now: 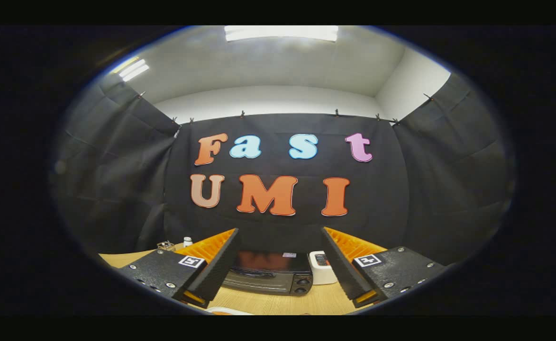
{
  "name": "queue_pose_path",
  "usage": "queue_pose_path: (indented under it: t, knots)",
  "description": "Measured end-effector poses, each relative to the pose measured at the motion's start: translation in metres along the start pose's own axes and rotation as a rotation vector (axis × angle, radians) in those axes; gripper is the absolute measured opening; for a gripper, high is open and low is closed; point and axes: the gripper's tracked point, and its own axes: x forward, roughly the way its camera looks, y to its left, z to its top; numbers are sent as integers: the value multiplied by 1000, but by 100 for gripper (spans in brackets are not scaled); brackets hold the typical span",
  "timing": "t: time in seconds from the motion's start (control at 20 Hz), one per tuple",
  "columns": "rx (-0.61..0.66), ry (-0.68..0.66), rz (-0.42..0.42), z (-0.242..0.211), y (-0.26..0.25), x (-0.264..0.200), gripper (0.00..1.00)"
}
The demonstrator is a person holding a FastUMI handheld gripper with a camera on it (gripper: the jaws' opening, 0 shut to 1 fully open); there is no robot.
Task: Open the toaster oven, put the food inside, and close the toaster oven door.
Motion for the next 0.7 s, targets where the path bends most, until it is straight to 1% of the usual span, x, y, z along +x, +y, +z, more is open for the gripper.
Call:
queue_pose_path:
  t: [0.25, 0.4, 0.7]
  knots:
    - [16, 18, 2, -11, 3, 4, 99]
    - [15, 52, 5, -26, 6, 13, 99]
    - [6, 76, 14, -50, 16, 38, 99]
